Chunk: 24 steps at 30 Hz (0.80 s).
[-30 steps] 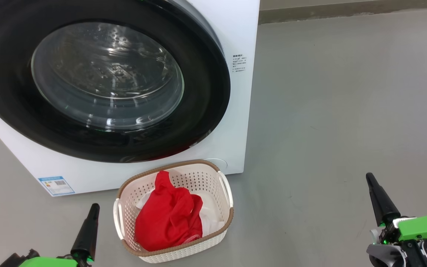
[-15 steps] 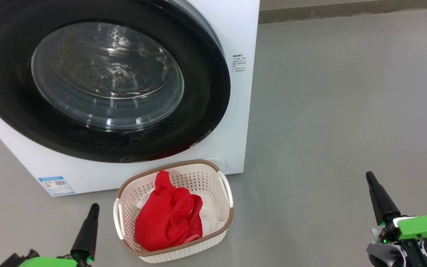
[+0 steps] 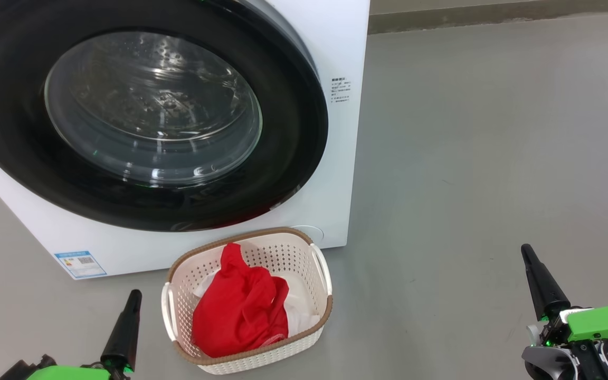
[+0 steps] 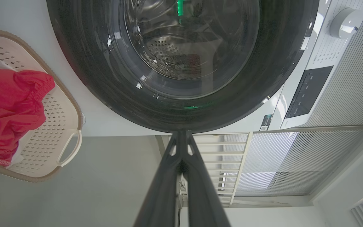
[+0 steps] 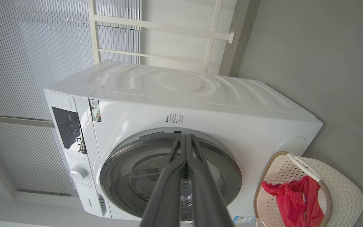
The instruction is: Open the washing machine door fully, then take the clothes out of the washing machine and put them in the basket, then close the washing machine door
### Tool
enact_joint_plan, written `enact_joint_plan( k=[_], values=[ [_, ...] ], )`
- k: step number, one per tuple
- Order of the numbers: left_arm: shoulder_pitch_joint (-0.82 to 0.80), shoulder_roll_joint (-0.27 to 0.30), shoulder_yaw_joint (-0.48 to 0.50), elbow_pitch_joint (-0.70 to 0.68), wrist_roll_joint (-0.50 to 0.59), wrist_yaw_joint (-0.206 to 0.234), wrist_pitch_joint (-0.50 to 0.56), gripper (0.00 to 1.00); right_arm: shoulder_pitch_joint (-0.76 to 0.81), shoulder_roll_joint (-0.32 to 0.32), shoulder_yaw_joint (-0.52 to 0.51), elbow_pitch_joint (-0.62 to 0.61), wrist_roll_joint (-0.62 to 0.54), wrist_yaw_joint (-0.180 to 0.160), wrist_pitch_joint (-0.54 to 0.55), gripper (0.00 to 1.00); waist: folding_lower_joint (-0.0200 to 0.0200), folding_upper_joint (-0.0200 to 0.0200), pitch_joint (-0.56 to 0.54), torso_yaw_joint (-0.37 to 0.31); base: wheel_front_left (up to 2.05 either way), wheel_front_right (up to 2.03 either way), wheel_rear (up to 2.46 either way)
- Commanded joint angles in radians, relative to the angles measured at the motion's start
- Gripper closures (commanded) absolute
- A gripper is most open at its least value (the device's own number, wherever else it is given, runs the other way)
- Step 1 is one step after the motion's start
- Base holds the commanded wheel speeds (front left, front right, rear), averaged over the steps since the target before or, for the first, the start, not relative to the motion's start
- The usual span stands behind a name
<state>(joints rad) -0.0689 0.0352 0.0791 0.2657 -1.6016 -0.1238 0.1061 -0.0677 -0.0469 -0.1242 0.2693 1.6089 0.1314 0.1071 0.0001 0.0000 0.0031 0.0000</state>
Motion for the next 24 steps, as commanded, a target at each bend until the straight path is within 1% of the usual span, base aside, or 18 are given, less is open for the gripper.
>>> enact_joint_plan(
  k=[1,24],
  values=[
    [-0.039,0.015,0.035,-0.021,-0.007,-0.007,0.007,1.00,-0.040,-0.005,0.011,-0.025,0.001,-0.001,0.005,1.00,0.0000,0.0000,0.000,0.000,0.00,0.00,0.00],
    [-0.039,0.015,0.035,-0.021,-0.007,-0.007,0.007,1.00,-0.040,-0.004,0.011,-0.025,0.000,-0.001,0.006,1.00,0.0000,0.0000,0.000,0.000,0.00,0.00,0.00]
  ],
)
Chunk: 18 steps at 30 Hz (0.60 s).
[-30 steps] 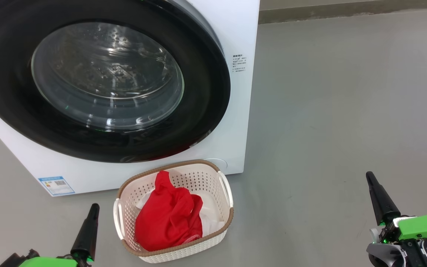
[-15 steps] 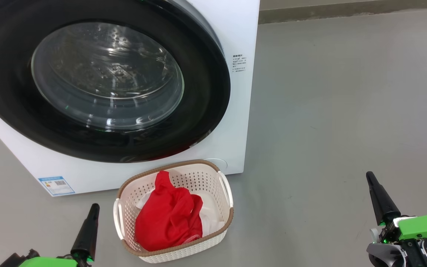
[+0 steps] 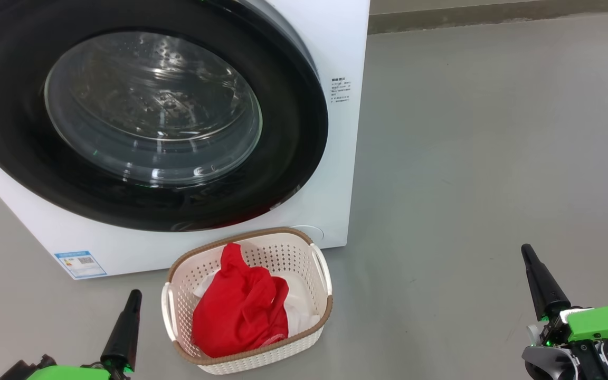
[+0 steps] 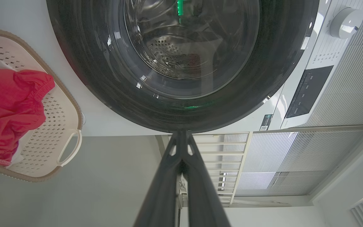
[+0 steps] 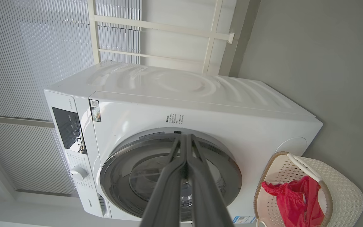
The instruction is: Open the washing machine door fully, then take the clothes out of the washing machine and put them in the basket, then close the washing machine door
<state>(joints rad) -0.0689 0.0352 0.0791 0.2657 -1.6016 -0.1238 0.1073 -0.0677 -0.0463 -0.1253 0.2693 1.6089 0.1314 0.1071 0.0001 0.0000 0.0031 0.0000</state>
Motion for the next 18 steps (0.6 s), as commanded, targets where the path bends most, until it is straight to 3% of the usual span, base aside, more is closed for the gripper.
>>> enact_joint_plan(
  k=[1,18],
  values=[
    [-0.039,0.015,0.035,-0.021,-0.007,-0.007,0.006,1.00,-0.040,-0.005,0.012,-0.025,0.000,-0.001,0.006,1.00,0.0000,0.0000,0.000,0.000,0.00,0.00,0.00],
    [-0.039,0.015,0.035,-0.021,-0.007,-0.007,0.006,1.00,-0.040,-0.005,0.011,-0.025,0.000,-0.001,0.006,1.00,0.0000,0.0000,0.000,0.000,0.00,0.00,0.00]
  ],
)
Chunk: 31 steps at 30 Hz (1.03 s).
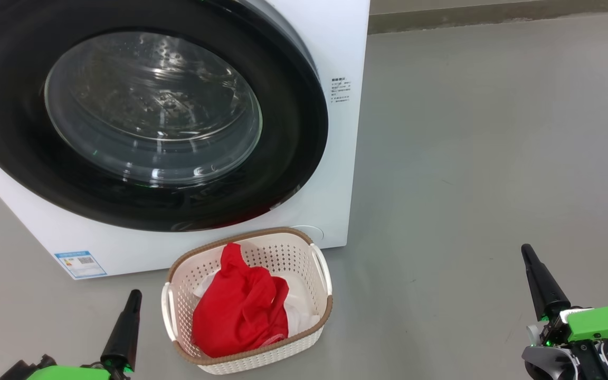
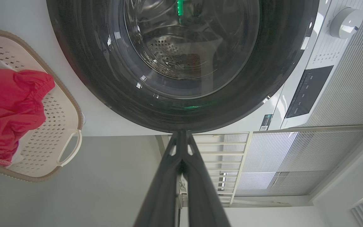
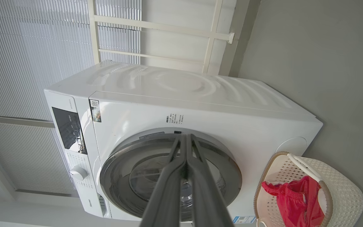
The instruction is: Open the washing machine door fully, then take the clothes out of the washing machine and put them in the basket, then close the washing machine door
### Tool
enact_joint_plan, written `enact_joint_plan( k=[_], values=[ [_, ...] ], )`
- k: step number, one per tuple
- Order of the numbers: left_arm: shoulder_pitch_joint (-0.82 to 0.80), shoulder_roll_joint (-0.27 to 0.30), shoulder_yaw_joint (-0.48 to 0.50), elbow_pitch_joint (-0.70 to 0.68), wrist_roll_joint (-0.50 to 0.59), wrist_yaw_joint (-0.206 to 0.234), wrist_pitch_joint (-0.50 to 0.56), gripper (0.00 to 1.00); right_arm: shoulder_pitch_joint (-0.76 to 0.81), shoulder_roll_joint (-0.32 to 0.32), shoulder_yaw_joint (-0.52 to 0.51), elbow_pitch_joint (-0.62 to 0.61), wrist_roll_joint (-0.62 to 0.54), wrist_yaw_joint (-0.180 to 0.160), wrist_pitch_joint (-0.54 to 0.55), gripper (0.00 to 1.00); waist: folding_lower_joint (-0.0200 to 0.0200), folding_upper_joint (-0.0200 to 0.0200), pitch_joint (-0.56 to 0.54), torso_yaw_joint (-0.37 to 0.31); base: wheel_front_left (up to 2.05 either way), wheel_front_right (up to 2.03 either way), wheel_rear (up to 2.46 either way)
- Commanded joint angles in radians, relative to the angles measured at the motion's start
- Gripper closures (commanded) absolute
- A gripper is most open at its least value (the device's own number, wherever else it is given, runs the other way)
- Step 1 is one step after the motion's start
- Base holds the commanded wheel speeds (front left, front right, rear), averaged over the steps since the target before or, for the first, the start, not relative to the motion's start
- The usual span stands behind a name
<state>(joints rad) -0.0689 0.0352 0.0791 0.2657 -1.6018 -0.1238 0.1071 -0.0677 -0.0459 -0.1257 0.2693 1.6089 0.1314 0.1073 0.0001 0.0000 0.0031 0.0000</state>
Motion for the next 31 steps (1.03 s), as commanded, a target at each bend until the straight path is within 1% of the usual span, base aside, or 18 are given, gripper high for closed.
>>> enact_joint_plan(
  k=[1,31],
  values=[
    [-0.039,0.015,0.035,-0.021,-0.007,-0.007,0.006,1.00,-0.040,-0.005,0.012,-0.025,0.000,-0.001,0.006,1.00,0.0000,0.0000,0.000,0.000,0.00,0.00,0.00],
    [-0.039,0.015,0.035,-0.021,-0.007,-0.007,0.006,1.00,-0.040,-0.005,0.011,-0.025,-0.001,-0.001,0.006,1.00,-0.0001,0.0000,0.000,0.000,0.00,0.00,0.00]
  ],
)
